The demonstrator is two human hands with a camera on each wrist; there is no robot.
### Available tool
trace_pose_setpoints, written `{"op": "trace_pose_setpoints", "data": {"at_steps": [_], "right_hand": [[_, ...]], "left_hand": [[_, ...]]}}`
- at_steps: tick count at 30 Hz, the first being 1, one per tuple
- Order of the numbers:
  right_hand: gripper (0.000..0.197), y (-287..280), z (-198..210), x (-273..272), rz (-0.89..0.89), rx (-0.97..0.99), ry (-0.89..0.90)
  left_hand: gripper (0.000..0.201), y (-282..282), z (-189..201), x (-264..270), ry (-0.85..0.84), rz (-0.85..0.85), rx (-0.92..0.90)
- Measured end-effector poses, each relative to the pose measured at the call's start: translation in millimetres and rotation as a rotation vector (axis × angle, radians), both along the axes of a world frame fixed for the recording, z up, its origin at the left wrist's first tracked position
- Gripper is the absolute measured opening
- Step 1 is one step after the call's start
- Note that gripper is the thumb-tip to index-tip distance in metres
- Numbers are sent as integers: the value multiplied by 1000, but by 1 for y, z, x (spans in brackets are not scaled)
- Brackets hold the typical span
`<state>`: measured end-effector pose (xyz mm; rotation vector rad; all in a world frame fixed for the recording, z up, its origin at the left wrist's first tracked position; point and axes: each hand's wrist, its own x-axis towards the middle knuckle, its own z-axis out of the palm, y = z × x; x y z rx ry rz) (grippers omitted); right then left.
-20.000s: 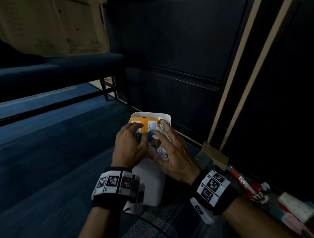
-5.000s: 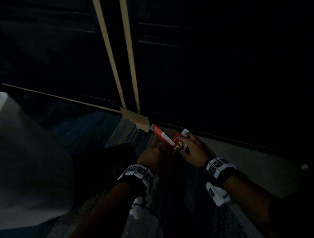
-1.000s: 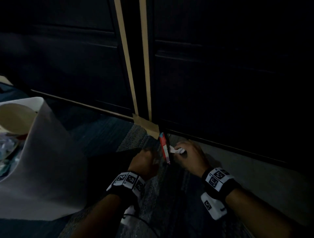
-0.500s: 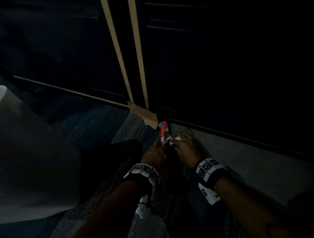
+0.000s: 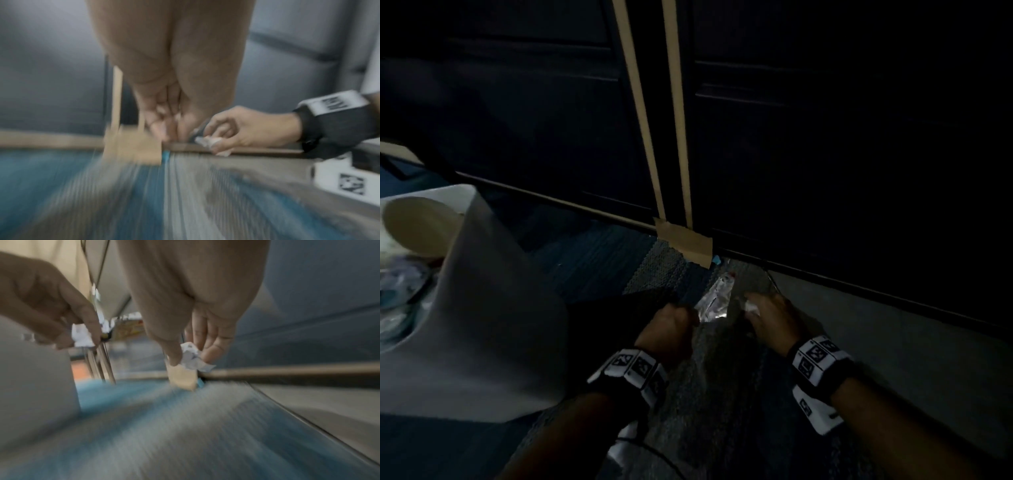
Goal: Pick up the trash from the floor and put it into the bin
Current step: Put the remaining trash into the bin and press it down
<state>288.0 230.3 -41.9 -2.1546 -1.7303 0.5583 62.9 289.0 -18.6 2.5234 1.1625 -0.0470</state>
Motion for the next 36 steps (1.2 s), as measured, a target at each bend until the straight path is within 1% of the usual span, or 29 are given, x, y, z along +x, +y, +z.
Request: {"op": "trace_pose_setpoints", "data": {"at_steps": [1, 3, 4, 6, 7, 9, 10, 12, 13, 14, 15, 17, 18, 19, 20, 21, 23, 26, 29, 33, 36], "right_hand": [[27, -2, 13, -5, 6, 40, 41], [22, -3, 39, -14, 15, 158, 165], [20, 0, 49, -18, 11, 202, 210], [21, 6, 74, -28, 9, 263, 269], [21, 9, 89, -36, 19, 295, 290], [18, 14, 118, -53, 61, 377, 324], [17, 17, 131, -62, 85, 428, 358], [17, 20, 158, -81, 129, 511, 394], [18, 20, 170, -91, 150, 539, 393], [19, 23, 179, -101, 169, 572, 393], [20, 25, 188, -110, 184, 593, 390], [22, 29, 206, -131, 222, 625, 404], [23, 32, 214, -142, 246, 645, 406], [23, 34, 222, -153, 266, 657, 403], [23, 37, 228, -163, 281, 672, 402], [24, 39, 234, -173, 290, 682, 400], [26, 46, 243, -192, 296, 690, 402], [26, 56, 253, -220, 323, 711, 402], [21, 64, 263, -247, 391, 731, 372], [18, 78, 269, -280, 407, 713, 353], [16, 88, 268, -298, 399, 686, 363]], "left_hand": [[16, 3, 17, -5, 16, -34, -2], [16, 10, 54, -13, -1, -96, 7], [22, 12, 74, -17, -9, -107, -2], [37, 13, 110, -27, 17, -135, 14], [39, 12, 126, -32, 37, -163, 38], [36, 5, 160, -43, 7, -200, 100], [30, -1, 181, -49, -31, -217, 154], [14, -14, 226, -61, -186, -339, 239], [11, -19, 245, -69, -224, -403, 245], [10, -19, 258, -77, -261, -468, 288], [15, -17, 269, -86, -206, -459, 278], [25, -13, 285, -104, -140, -288, 241], [26, -8, 288, -115, -104, -202, 268], [24, -5, 292, -127, -57, -138, 312], [21, -5, 297, -141, -44, -101, 338], [22, -5, 304, -154, -65, -88, 338], [29, -7, 317, -182, -98, -62, 338], [38, -8, 334, -227, -184, 50, 387], [40, -4, 345, -264, -247, 159, 416], [27, 8, 348, -299, -366, 322, 415], [23, 20, 334, -313, -328, 383, 448]]}}
